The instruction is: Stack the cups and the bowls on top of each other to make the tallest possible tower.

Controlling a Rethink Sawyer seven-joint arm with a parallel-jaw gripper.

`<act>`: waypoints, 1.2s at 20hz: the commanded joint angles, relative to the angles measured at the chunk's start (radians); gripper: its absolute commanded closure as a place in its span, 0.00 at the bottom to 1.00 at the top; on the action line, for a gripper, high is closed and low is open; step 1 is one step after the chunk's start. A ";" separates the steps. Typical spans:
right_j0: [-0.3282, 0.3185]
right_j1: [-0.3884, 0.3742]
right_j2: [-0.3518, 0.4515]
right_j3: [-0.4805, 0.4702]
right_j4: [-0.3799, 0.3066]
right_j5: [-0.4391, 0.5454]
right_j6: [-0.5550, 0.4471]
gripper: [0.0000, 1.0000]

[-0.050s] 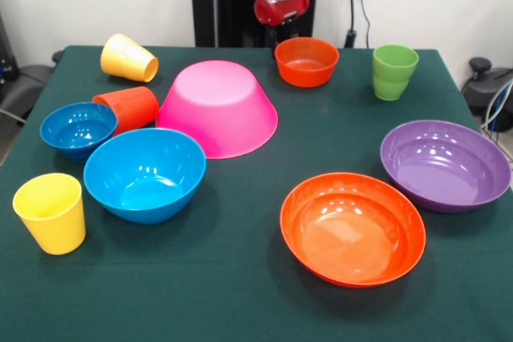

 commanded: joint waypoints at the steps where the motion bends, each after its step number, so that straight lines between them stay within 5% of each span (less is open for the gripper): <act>1: 0.048 -0.003 0.042 -0.096 -0.027 0.049 -0.154 0.00; 6: 0.054 -0.050 0.005 -0.093 -0.121 0.067 -0.105 0.00; 24: 0.018 -0.071 -0.029 -0.132 -0.239 0.117 -0.086 0.00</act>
